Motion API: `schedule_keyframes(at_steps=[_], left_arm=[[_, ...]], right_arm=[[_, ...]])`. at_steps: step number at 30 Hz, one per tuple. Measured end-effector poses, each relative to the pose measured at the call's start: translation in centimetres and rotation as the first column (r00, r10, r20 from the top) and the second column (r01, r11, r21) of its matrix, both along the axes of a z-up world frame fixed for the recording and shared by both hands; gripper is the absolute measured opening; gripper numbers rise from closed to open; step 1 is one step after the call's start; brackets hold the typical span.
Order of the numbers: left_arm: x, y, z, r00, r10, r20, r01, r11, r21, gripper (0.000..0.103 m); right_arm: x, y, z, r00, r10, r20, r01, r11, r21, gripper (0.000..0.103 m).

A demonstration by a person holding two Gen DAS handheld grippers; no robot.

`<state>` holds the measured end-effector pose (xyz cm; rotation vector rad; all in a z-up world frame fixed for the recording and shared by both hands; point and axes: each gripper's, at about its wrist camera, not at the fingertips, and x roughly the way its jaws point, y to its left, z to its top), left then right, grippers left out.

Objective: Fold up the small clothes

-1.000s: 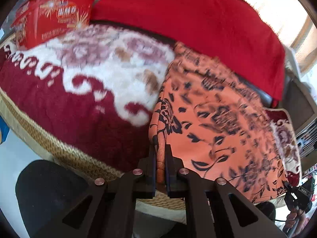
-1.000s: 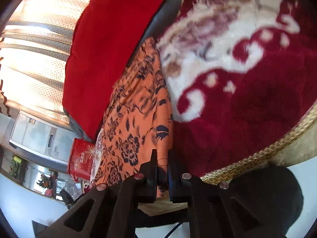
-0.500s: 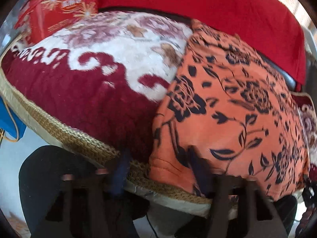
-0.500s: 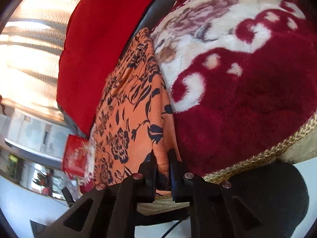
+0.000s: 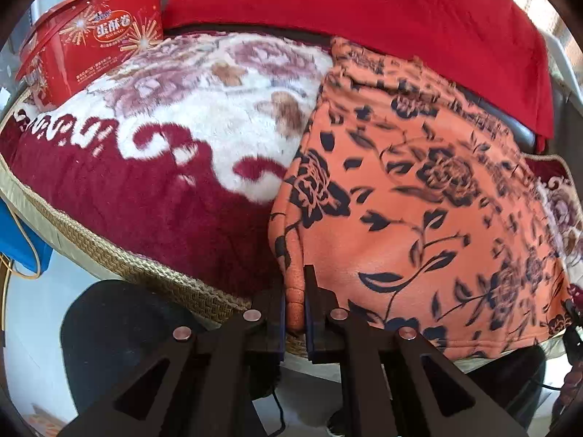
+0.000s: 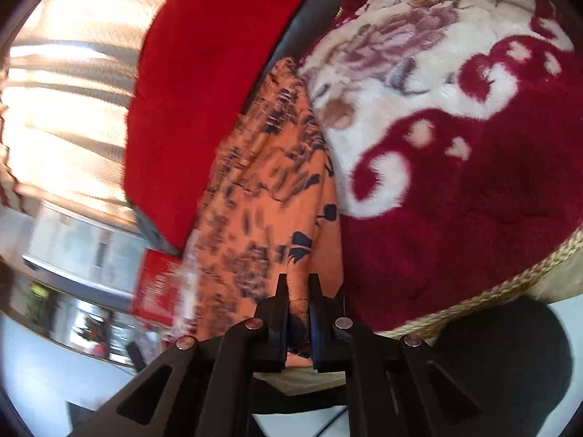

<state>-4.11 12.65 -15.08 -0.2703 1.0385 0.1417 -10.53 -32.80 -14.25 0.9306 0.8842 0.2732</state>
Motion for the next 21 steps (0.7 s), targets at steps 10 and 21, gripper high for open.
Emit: schedule_keyframes(at_steps=[10, 21], left_arm=[[1.1, 0.8, 1.1, 0.999, 0.005, 0.040, -0.004, 0.999, -0.045, 0.008], [1.4, -0.1, -1.7, 0.999, -0.035, -0.031, 0.035, 0.999, -0.002, 0.019]], right_arm=[[-0.1, -1.5, 0.2, 0.999, -0.043, 0.003, 0.043, 0.999, -0.020, 0.009], [-0.3, -1.8, -2.8, 0.998, -0.032, -0.057, 0.030, 0.999, -0.037, 0.017]])
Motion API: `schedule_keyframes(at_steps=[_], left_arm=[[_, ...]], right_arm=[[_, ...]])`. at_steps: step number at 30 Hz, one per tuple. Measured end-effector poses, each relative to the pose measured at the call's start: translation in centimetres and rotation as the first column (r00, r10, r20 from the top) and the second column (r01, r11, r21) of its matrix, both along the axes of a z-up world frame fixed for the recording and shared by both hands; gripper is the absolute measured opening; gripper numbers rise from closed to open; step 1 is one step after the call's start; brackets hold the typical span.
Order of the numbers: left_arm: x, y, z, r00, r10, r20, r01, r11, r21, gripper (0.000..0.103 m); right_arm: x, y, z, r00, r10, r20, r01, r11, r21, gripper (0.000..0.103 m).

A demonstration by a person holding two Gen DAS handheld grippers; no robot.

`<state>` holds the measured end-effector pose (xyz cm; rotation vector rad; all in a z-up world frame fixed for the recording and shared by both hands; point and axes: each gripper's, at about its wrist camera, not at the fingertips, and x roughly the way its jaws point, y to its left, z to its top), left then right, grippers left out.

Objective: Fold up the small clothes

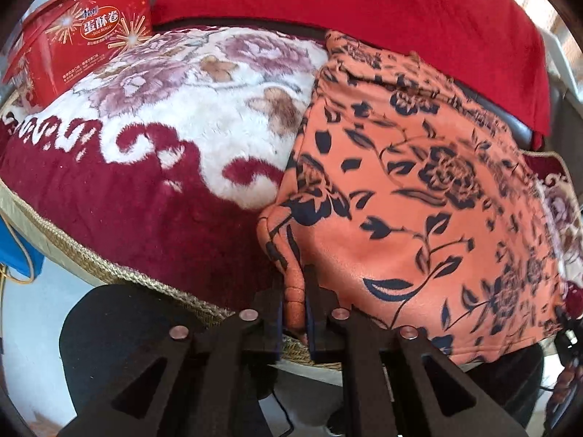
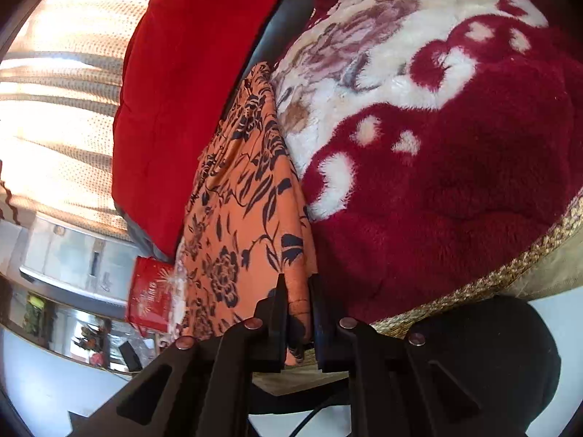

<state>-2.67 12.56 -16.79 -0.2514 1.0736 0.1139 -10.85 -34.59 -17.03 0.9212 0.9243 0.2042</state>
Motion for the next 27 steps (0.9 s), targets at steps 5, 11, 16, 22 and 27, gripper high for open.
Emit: schedule_keyframes(at_steps=[5, 11, 16, 22, 27], left_arm=[[-0.1, -1.1, -0.5, 0.999, -0.029, 0.031, 0.028, 0.999, 0.018, 0.047], [-0.5, -0.1, 2.3, 0.995, -0.036, 0.098, 0.039, 0.999, -0.031, 0.008], [0.6, 0.8, -1.1, 1.000, -0.014, -0.023, 0.012, 0.998, -0.064, 0.007], [2.4, 0.9, 6.1, 0.988, -0.044, 0.146, 0.061, 0.991, -0.118, 0.007], [11.1, 1.5, 11.0, 0.960, -0.063, 0.274, 0.110, 0.981, -0.161, 0.007]], right_arm=[[0.1, 0.2, -1.3, 1.000, 0.004, -0.016, -0.004, 1.000, 0.014, 0.019], [-0.1, 1.0, 2.5, 0.996, 0.038, 0.077, -0.040, 0.999, 0.033, 0.008], [1.1, 0.6, -0.7, 0.999, 0.033, -0.031, -0.031, 0.997, 0.067, 0.008], [3.9, 1.0, 5.2, 0.988, 0.052, 0.148, -0.071, 0.990, 0.121, 0.008], [14.9, 0.1, 9.8, 0.952, 0.071, 0.299, -0.115, 0.984, 0.135, 0.008]])
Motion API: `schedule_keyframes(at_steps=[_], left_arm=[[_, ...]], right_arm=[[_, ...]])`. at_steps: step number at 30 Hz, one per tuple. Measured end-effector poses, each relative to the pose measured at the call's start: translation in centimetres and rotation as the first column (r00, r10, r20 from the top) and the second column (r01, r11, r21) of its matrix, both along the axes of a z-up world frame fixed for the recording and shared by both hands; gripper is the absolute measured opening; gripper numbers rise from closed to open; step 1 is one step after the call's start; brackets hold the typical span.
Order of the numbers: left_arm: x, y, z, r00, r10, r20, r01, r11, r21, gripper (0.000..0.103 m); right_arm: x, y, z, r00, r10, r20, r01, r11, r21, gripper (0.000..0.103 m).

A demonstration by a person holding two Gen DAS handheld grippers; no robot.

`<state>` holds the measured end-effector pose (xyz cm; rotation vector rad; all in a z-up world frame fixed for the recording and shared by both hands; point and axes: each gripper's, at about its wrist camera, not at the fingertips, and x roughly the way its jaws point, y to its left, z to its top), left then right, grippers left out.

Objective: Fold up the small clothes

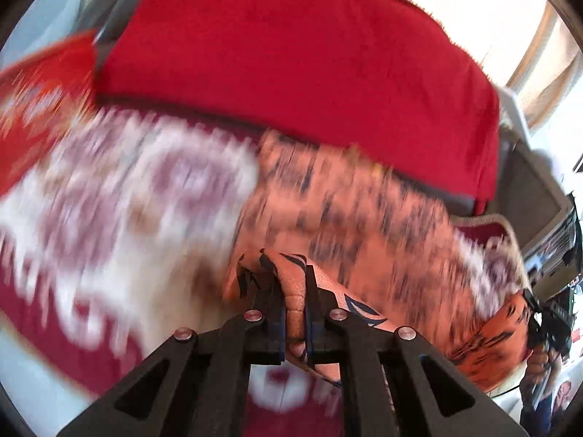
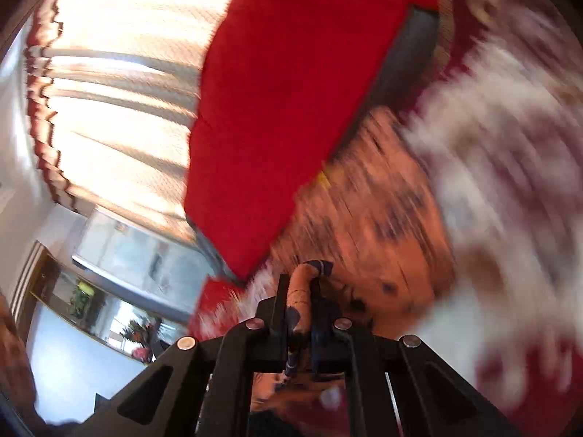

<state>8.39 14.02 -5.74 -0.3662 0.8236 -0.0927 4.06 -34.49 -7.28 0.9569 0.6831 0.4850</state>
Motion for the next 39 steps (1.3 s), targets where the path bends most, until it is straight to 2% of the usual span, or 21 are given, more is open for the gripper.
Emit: schedule_keyframes(at_steps=[2, 4, 5, 6, 7, 8, 10, 11, 13, 15, 17, 20, 23, 24, 25, 26, 28, 30, 35, 37, 39], left_arm=[[5.4, 0.6, 1.9, 0.997, 0.042, 0.068, -0.040, 0.999, -0.025, 0.008], [10.6, 0.6, 1.8, 0.992, 0.081, 0.091, -0.084, 0.996, 0.022, 0.012], [13.7, 0.7, 0.9, 0.990, 0.120, 0.078, -0.125, 0.991, 0.052, 0.013], [16.1, 0.9, -0.5, 0.987, 0.150, 0.059, -0.154, 0.986, 0.070, 0.032], [19.2, 1.0, -2.7, 0.991, 0.136, 0.006, -0.136, 0.987, 0.089, 0.058], [20.9, 1.2, -4.4, 0.988, 0.147, -0.055, -0.139, 0.983, 0.123, 0.065], [21.1, 2.3, -6.3, 0.972, 0.201, -0.118, -0.181, 0.970, 0.162, 0.065], [20.1, 3.2, -6.7, 0.971, 0.209, -0.119, -0.194, 0.973, 0.129, 0.065], [17.1, 5.0, -6.6, 0.973, 0.217, -0.082, -0.211, 0.974, 0.078, 0.070], [13.5, 6.4, -6.2, 0.975, 0.219, -0.038, -0.216, 0.974, 0.065, 0.073], [11.5, 6.3, -6.9, 0.984, 0.170, -0.046, -0.167, 0.984, 0.055, 0.074], [12.0, 3.9, -8.6, 0.994, 0.037, -0.105, -0.034, 0.999, 0.033, 0.075], [14.3, 1.4, -10.7, 0.985, 0.016, -0.172, -0.007, 0.999, 0.052, 0.078], [15.0, 0.8, -11.0, 0.985, 0.018, -0.171, -0.011, 0.999, 0.041, 0.071], [15.5, 0.2, -11.0, 0.985, 0.006, -0.172, 0.000, 0.999, 0.038, 0.029], [16.4, -0.3, -10.8, 0.977, -0.017, -0.213, 0.024, 0.999, 0.031, 0.021], [17.0, -1.1, -9.1, 0.975, 0.003, -0.222, 0.013, 0.997, 0.071, 0.018], [16.3, -1.8, -5.8, 0.986, -0.007, -0.164, 0.025, 0.994, 0.110, 0.018], [9.7, -1.3, 1.9, 0.998, -0.046, -0.031, 0.048, 0.997, 0.058, 0.018], [6.3, -1.3, 2.6, 0.998, -0.067, -0.018, 0.068, 0.996, 0.060, 0.019], [3.1, -0.9, 0.9, 0.997, -0.069, -0.047, 0.070, 0.997, 0.027, 0.022]], right_arm=[[5.2, -1.0, 1.6, 0.997, -0.061, 0.051, 0.060, 0.998, 0.021, 0.008], [11.0, -1.6, 2.0, 0.991, -0.114, 0.072, 0.113, 0.993, 0.019, 0.013], [13.2, -1.8, 1.5, 0.990, -0.128, 0.054, 0.128, 0.992, 0.000, 0.020], [15.8, -1.9, 0.4, 0.989, -0.150, 0.010, 0.150, 0.988, -0.021, 0.049], [17.4, -1.8, -0.6, 0.986, -0.166, -0.034, 0.164, 0.985, -0.058, 0.070], [18.5, -1.6, -1.6, 0.980, -0.184, -0.073, 0.176, 0.979, -0.106, 0.086], [17.7, -1.8, -3.1, 0.965, -0.236, -0.117, 0.216, 0.963, -0.158, 0.086], [16.5, -1.8, -3.4, 0.966, -0.235, -0.112, 0.215, 0.963, -0.165, 0.086], [13.6, -1.4, -3.6, 0.975, -0.201, -0.100, 0.172, 0.955, -0.241, 0.086], [11.3, -0.5, -4.2, 0.981, -0.147, -0.127, 0.096, 0.936, -0.337, 0.086], [10.6, 0.3, -4.9, 0.984, -0.092, -0.153, 0.022, 0.914, -0.405, 0.086], [12.9, 1.7, -5.7, 0.986, -0.033, -0.166, -0.043, 0.901, -0.432, 0.086], [16.1, 4.0, -7.6, 0.965, -0.009, -0.261, -0.123, 0.866, -0.485, 0.085], [16.5, 4.7, -7.6, 0.962, -0.016, -0.272, -0.132, 0.846, -0.516, 0.073], [16.9, 5.2, -7.2, 0.956, -0.010, -0.295, -0.153, 0.837, -0.526, 0.053], [17.1, 5.6, -6.6, 0.949, 0.026, -0.314, -0.189, 0.845, -0.501, 0.026], [16.6, 6.6, -4.4, 0.955, 0.029, -0.294, -0.193, 0.815, -0.546, 0.025], [15.3, 6.9, -1.4, 0.969, 0.026, -0.246, -0.158, 0.828, -0.538, 0.024], [9.2, 7.7, 5.0, 0.990, 0.048, -0.136, -0.112, 0.845, -0.524, 0.023], [5.2, 7.0, 5.5, 0.991, 0.035, -0.127, -0.094, 0.862, -0.497, 0.023], [1.7, 5.5, 3.6, 0.985, 0.020, -0.171, -0.097, 0.887, -0.451, 0.028]])
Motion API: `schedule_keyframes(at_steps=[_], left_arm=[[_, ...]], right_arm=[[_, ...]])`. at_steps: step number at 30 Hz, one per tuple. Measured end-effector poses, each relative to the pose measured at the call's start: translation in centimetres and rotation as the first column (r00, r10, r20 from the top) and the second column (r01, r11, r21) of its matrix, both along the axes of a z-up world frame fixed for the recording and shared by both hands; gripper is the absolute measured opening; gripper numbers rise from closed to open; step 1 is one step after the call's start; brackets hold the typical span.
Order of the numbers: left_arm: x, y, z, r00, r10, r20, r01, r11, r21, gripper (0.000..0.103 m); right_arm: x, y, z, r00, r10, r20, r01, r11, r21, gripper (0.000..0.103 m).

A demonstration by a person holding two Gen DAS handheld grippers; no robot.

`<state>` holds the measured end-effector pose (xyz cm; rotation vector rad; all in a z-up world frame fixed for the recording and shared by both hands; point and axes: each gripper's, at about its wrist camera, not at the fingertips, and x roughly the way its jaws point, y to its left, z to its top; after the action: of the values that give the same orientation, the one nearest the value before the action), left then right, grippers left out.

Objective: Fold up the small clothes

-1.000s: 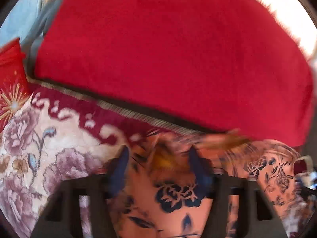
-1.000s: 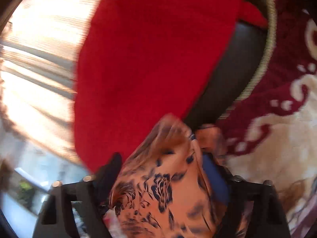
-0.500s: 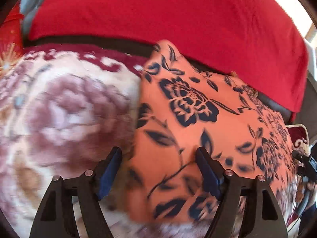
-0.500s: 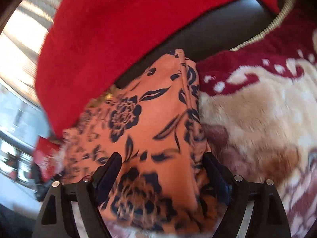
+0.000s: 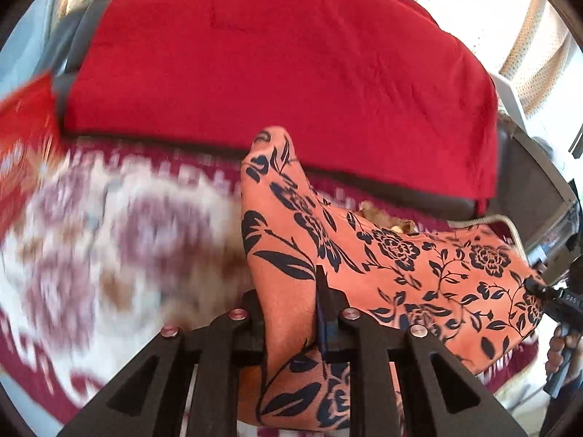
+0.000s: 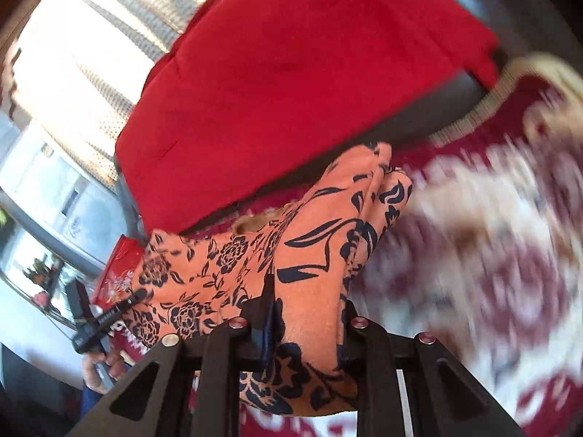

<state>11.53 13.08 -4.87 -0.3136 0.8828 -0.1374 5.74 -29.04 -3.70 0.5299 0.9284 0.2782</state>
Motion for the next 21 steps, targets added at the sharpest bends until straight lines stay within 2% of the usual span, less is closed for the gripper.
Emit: schedule_keyframes(at_steps=[1, 2, 3, 4, 5, 6, 7, 10, 13, 16, 19, 21], left_arm=[[-1.3, 0.5, -1.7, 1.000, 0.015, -0.026, -0.016, 0.999, -0.029, 0.029], [-2.3, 0.8, -4.4, 0.998, 0.022, -0.062, -0.023, 0.999, -0.027, 0.038], [-2.8, 0.9, -7.0, 0.993, 0.019, -0.113, -0.018, 1.000, 0.011, 0.055], [-3.2, 1.4, -10.4, 0.977, 0.046, -0.207, -0.029, 0.996, 0.087, 0.056], [-3.5, 1.9, -11.5, 0.972, 0.047, -0.232, -0.031, 0.997, 0.072, 0.057], [-4.2, 3.1, -11.5, 0.981, 0.040, -0.188, -0.038, 0.999, 0.015, 0.057], [-4.7, 3.9, -10.8, 0.985, 0.051, -0.166, -0.052, 0.999, -0.005, 0.057], [-3.7, 5.9, -7.7, 0.993, 0.093, -0.071, -0.091, 0.995, 0.031, 0.062], [-1.6, 6.8, -6.5, 0.996, 0.084, -0.040, -0.084, 0.996, 0.008, 0.063], [1.1, 6.4, -7.3, 0.994, 0.074, -0.078, -0.080, 0.994, -0.069, 0.063], [3.9, 5.4, -8.2, 0.995, 0.049, -0.084, -0.057, 0.994, -0.096, 0.063], [5.3, 4.8, -9.0, 0.995, 0.043, -0.089, -0.051, 0.995, -0.089, 0.063]], right_arm=[[-1.3, -0.6, -1.4, 1.000, -0.011, -0.016, 0.011, 1.000, 0.015, 0.031], [-2.8, -1.2, -3.7, 0.999, -0.021, -0.042, 0.022, 1.000, 0.020, 0.057], [-4.1, -2.0, -6.4, 0.995, -0.033, -0.095, 0.035, 0.999, 0.021, 0.093], [-5.8, -3.2, -10.1, 0.976, -0.098, -0.197, 0.099, 0.995, -0.004, 0.093], [-6.9, -4.0, -11.7, 0.964, -0.132, -0.232, 0.136, 0.991, 0.002, 0.091], [-8.3, -4.7, -12.0, 0.973, -0.141, -0.184, 0.152, 0.987, 0.048, 0.089], [-9.5, -5.3, -11.2, 0.978, -0.157, -0.137, 0.167, 0.984, 0.060, 0.089], [-10.0, -6.3, -8.2, 0.979, -0.196, -0.046, 0.197, 0.980, 0.022, 0.091], [-6.7, -5.1, -5.8, 0.988, -0.157, 0.003, 0.157, 0.987, -0.010, 0.091], [-2.6, -3.0, -5.1, 0.993, -0.109, 0.040, 0.110, 0.993, -0.044, 0.090], [1.5, -2.1, -6.1, 0.995, -0.099, 0.004, 0.100, 0.993, -0.062, 0.090], [3.0, -2.2, -6.4, 0.994, -0.107, -0.008, 0.106, 0.992, -0.071, 0.082]])
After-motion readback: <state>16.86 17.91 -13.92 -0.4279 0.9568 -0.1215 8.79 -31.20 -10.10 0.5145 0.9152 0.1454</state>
